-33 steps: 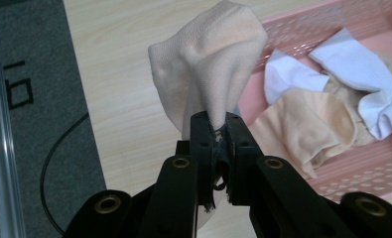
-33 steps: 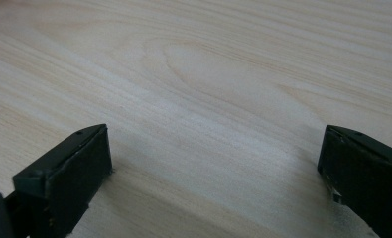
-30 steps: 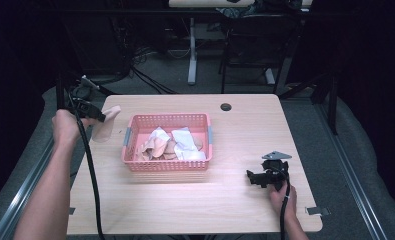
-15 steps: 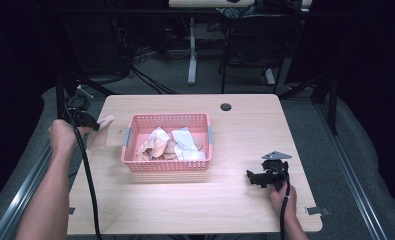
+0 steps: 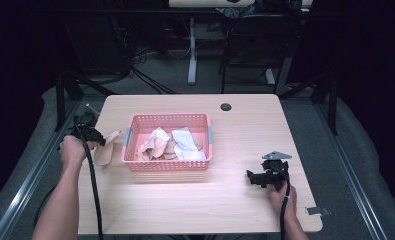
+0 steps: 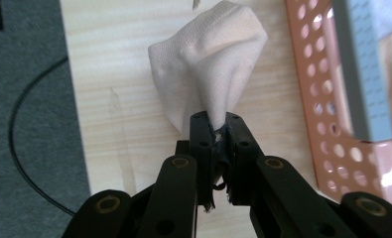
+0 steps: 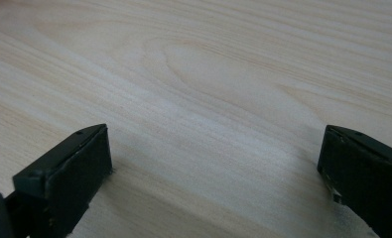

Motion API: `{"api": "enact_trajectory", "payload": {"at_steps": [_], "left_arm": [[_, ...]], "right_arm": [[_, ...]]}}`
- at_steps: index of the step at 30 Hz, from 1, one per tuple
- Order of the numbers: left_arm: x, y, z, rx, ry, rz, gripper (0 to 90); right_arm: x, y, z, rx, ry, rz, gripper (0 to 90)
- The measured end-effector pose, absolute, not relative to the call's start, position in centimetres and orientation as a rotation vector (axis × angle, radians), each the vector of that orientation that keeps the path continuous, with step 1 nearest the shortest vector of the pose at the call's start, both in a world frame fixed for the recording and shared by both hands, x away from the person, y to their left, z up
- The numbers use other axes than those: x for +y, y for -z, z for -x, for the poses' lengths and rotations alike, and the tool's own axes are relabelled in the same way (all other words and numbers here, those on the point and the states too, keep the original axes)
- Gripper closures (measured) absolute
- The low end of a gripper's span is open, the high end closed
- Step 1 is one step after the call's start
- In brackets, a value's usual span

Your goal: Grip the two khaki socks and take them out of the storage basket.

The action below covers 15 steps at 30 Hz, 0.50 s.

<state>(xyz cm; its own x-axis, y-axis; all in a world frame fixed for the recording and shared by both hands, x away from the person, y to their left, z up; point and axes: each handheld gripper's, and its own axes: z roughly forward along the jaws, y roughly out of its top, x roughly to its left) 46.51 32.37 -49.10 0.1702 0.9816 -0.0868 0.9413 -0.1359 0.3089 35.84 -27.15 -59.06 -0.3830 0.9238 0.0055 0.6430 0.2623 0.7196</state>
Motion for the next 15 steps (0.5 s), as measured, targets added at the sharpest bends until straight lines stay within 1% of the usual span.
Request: {"api": "enact_trajectory", "payload": {"at_steps": [7, 9, 10, 11, 12, 14, 15], "left_arm": [[32.9, 51.7, -45.9, 1.883, -0.156, -2.137, 83.2], [33.0, 52.0, -45.9, 1.887, -0.147, -2.130, 81.6], [33.1, 52.2, -45.8, 1.896, -0.134, -2.127, 78.8], [33.2, 52.3, -45.8, 1.894, -0.129, -2.142, 78.8], [33.2, 52.5, -45.7, 1.898, -0.133, -2.127, 72.7], [33.4, 52.5, -45.6, 1.904, -0.129, -2.112, 65.5], [33.5, 52.3, -45.6, 1.899, -0.127, -2.116, 60.3]], "right_arm": [[-27.1, 59.1, -35.8, 2.121, -0.905, -1.420, 0.0], [-27.1, 59.1, -35.8, 2.120, -0.906, -1.420, 0.0], [-27.1, 59.1, -35.8, 2.121, -0.905, -1.420, 0.0], [-27.1, 59.1, -35.8, 2.121, -0.905, -1.420, 0.0], [-27.1, 59.1, -35.8, 2.121, -0.905, -1.420, 0.0], [-27.1, 59.1, -35.8, 2.121, -0.906, -1.420, 0.0], [-27.1, 59.1, -35.8, 2.121, -0.905, -1.420, 0.0]]}}
